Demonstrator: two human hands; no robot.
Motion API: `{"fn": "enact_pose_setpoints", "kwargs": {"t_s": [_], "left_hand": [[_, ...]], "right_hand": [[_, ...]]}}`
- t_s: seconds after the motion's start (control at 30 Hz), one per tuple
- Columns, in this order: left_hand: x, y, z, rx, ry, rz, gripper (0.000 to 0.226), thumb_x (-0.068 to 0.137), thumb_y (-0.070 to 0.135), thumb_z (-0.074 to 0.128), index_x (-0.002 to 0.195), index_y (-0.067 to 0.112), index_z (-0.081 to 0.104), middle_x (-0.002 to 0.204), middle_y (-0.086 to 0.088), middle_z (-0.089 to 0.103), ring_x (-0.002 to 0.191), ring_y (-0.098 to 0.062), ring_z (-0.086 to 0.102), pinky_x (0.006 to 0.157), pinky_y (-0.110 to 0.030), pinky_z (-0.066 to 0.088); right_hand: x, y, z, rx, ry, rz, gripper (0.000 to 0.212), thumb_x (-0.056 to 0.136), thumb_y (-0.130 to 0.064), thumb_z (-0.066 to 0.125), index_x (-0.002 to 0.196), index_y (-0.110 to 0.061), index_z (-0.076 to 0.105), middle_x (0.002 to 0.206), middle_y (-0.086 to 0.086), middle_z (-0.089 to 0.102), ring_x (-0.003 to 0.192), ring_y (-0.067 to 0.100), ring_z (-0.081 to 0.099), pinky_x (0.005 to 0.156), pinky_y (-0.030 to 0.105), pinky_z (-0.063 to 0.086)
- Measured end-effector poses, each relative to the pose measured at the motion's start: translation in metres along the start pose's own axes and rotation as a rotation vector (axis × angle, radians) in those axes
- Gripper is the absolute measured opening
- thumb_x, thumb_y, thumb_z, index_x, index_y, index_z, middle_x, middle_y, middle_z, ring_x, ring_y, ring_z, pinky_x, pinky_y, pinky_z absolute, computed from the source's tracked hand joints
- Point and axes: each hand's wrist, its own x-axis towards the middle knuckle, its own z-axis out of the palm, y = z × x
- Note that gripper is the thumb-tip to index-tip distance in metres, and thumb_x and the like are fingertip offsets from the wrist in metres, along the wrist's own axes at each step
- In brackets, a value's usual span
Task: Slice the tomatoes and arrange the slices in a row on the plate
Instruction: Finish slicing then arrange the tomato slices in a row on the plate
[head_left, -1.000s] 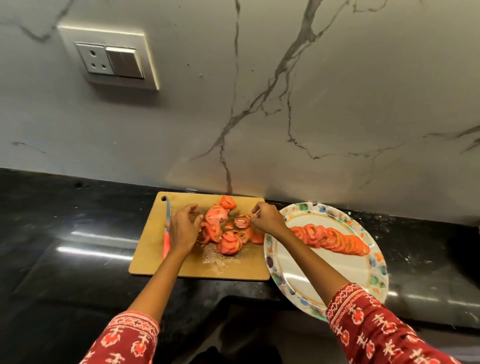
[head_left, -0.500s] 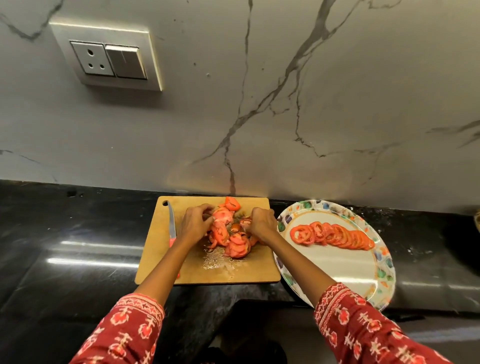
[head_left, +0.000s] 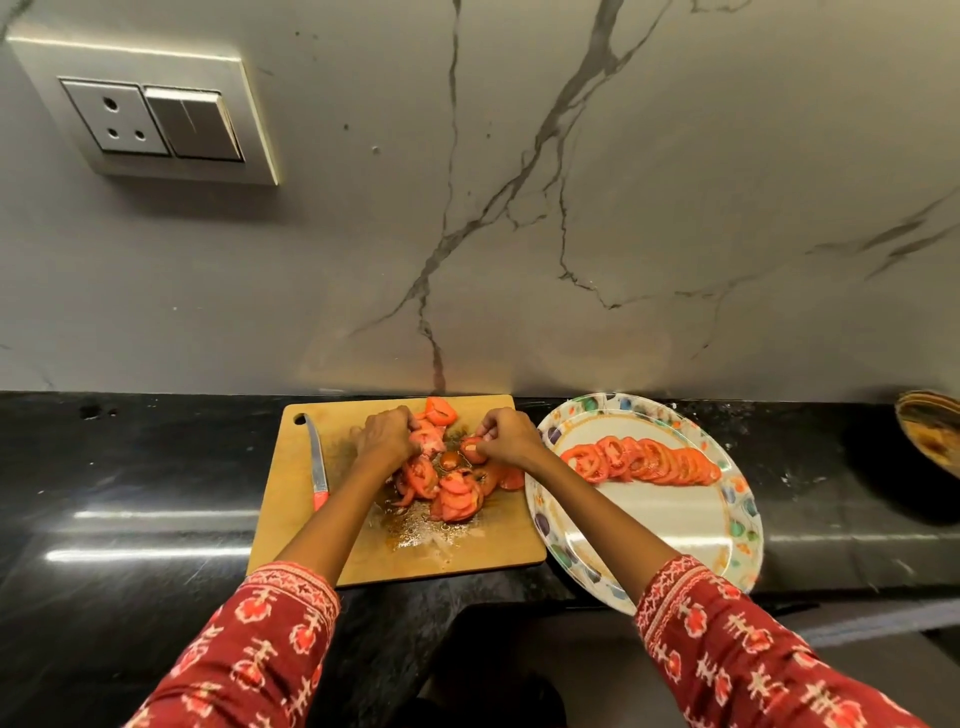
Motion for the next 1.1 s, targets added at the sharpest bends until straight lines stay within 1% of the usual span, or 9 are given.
{"fn": "enact_pose_setpoints", "kwargs": {"t_s": [0.07, 0.23, 0.37, 0.47, 0.6, 0.73, 0.87, 0.97, 1.1], "left_hand": [[-0.003, 0.005, -0.002, 0.012, 0.004, -0.025, 0.022, 0.084, 0.026, 0.066, 0.104, 0.022, 0.058, 0.112, -0.001, 0.061, 0.111, -0.023, 0.052, 0.093, -0.038, 0.034], [-0.007, 0.005, -0.008, -0.051, -0.001, -0.043, 0.018, 0.086, 0.029, 0.063, 0.102, 0.021, 0.062, 0.11, -0.003, 0.062, 0.107, -0.023, 0.054, 0.089, -0.035, 0.038], [-0.008, 0.001, -0.016, -0.192, 0.017, -0.048, 0.011, 0.086, 0.023, 0.064, 0.097, 0.018, 0.064, 0.103, -0.006, 0.065, 0.092, -0.021, 0.059, 0.072, -0.031, 0.047], [-0.012, 0.002, -0.022, -0.284, 0.07, -0.044, 0.01, 0.086, 0.018, 0.064, 0.095, 0.013, 0.063, 0.095, -0.005, 0.061, 0.078, -0.017, 0.053, 0.056, -0.023, 0.043], [-0.017, 0.017, -0.025, -0.424, 0.158, -0.021, 0.01, 0.084, 0.014, 0.067, 0.092, 0.008, 0.067, 0.084, -0.004, 0.06, 0.082, -0.018, 0.053, 0.07, -0.026, 0.039], [-0.026, 0.052, -0.014, -0.638, 0.035, 0.003, 0.009, 0.083, 0.004, 0.066, 0.08, 0.01, 0.061, 0.071, -0.004, 0.058, 0.061, -0.011, 0.057, 0.051, -0.019, 0.048], [-0.038, 0.09, 0.012, -0.637, -0.075, 0.062, 0.009, 0.083, 0.002, 0.065, 0.082, 0.009, 0.059, 0.072, -0.002, 0.059, 0.061, -0.009, 0.057, 0.051, -0.017, 0.049], [-0.043, 0.114, 0.032, -0.708, -0.183, 0.036, 0.012, 0.086, 0.001, 0.061, 0.079, 0.01, 0.057, 0.067, -0.007, 0.061, 0.051, -0.012, 0.06, 0.046, -0.022, 0.053], [-0.043, 0.139, 0.043, -0.733, -0.267, 0.059, 0.008, 0.086, 0.001, 0.061, 0.081, 0.007, 0.06, 0.07, -0.009, 0.064, 0.048, -0.009, 0.062, 0.048, -0.023, 0.054]], "right_hand": [[-0.002, 0.004, -0.004, 0.05, -0.002, -0.008, 0.016, 0.079, -0.011, 0.069, 0.094, -0.006, 0.069, 0.089, 0.006, 0.065, 0.083, 0.012, 0.055, 0.063, 0.02, 0.042], [-0.007, 0.02, -0.017, 0.175, 0.005, 0.003, 0.015, 0.08, -0.009, 0.069, 0.094, -0.004, 0.069, 0.089, 0.007, 0.065, 0.084, 0.014, 0.057, 0.074, 0.03, 0.047], [-0.013, 0.034, -0.031, 0.236, 0.021, -0.017, 0.012, 0.081, -0.005, 0.069, 0.092, -0.002, 0.069, 0.088, 0.009, 0.067, 0.081, 0.015, 0.061, 0.075, 0.029, 0.052], [-0.017, 0.043, -0.044, 0.268, 0.043, -0.013, 0.009, 0.082, -0.005, 0.069, 0.091, -0.004, 0.069, 0.087, 0.008, 0.067, 0.078, 0.013, 0.062, 0.073, 0.027, 0.053], [-0.023, 0.059, -0.065, 0.321, 0.102, 0.017, 0.006, 0.082, -0.007, 0.069, 0.087, -0.006, 0.066, 0.08, 0.002, 0.064, 0.075, 0.009, 0.059, 0.061, 0.017, 0.046], [-0.022, 0.08, -0.08, 0.334, 0.226, 0.092, 0.009, 0.079, -0.012, 0.072, 0.084, -0.007, 0.066, 0.082, 0.006, 0.065, 0.078, 0.015, 0.059, 0.064, 0.023, 0.048], [-0.026, 0.097, -0.089, 0.386, 0.267, 0.09, 0.009, 0.079, -0.009, 0.071, 0.076, -0.011, 0.064, 0.078, 0.006, 0.065, 0.074, 0.015, 0.06, 0.061, 0.022, 0.049], [-0.029, 0.109, -0.097, 0.39, 0.288, 0.109, 0.008, 0.077, -0.007, 0.071, 0.074, -0.011, 0.064, 0.073, 0.005, 0.065, 0.072, 0.016, 0.061, 0.064, 0.026, 0.05], [-0.033, 0.126, -0.109, 0.404, 0.286, 0.11, 0.018, 0.075, -0.007, 0.073, 0.064, -0.016, 0.061, 0.064, 0.005, 0.063, 0.062, 0.014, 0.057, 0.064, 0.027, 0.047]]}}
